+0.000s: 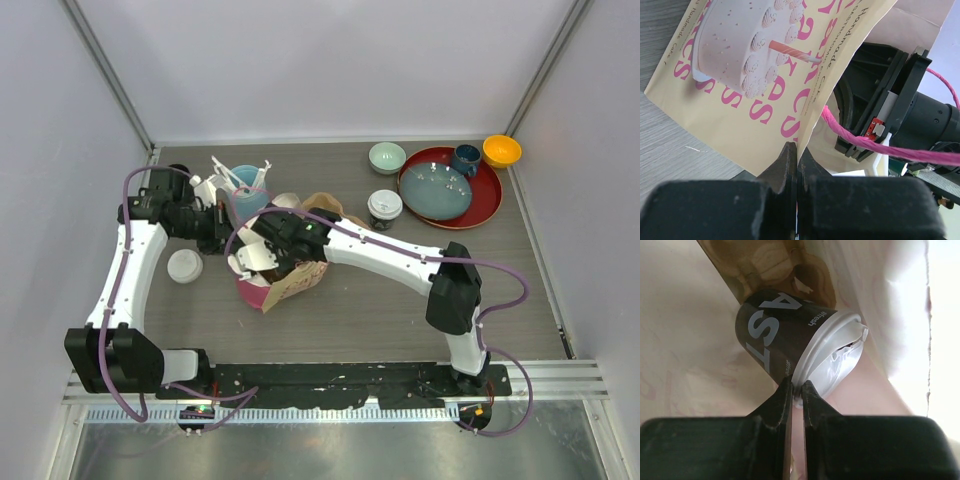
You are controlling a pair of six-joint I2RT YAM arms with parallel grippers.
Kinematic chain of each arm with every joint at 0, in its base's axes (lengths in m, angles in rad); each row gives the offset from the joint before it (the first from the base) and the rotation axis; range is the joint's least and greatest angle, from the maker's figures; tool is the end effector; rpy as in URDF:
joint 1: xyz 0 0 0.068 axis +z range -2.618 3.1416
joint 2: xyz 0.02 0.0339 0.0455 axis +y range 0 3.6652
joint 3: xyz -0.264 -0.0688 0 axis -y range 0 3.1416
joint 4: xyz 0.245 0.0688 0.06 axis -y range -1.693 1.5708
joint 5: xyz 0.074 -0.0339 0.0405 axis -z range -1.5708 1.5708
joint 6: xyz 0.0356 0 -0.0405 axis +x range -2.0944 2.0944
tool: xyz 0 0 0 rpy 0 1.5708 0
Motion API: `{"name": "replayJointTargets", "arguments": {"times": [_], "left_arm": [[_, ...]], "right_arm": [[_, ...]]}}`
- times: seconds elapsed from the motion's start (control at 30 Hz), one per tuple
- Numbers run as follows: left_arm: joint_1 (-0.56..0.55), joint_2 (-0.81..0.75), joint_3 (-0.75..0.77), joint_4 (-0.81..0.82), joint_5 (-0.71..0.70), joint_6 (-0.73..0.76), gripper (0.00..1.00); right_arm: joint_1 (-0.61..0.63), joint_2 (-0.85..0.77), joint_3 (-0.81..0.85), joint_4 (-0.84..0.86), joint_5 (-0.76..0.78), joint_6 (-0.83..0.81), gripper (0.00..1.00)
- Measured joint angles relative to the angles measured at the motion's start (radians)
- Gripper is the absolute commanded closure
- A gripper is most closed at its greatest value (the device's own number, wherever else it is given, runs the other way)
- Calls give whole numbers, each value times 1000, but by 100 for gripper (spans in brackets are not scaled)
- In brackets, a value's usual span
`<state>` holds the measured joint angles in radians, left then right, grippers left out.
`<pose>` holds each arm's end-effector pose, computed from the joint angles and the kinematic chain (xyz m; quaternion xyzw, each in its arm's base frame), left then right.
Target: Pack the takeout coffee
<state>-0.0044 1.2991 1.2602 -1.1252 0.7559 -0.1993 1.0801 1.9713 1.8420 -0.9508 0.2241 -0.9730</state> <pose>0.2357 -0.0255 0.3265 -0.0144 0.9132 -0.3786 0.1500 0.2072 0.3710 0.2886 -0.8106 0.5224 -0.0954 0.2468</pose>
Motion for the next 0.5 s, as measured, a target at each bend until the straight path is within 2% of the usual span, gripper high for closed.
{"name": "replayJointTargets", "arguments": {"times": [0.07,0.27,0.37,0.5], "left_arm": [[0,0,0,2,0,0,100],[0,0,0,8,-1,2,100],[0,0,0,6,1,6,100],[0,0,19,-2,-14,31,100]], "right_arm": [[0,0,0,1,0,5,71],[0,-8,0,4,-1,34,50],[0,-35,-5,47,-5,55,43],[0,-127,-39,133,-38,80,40]]}}
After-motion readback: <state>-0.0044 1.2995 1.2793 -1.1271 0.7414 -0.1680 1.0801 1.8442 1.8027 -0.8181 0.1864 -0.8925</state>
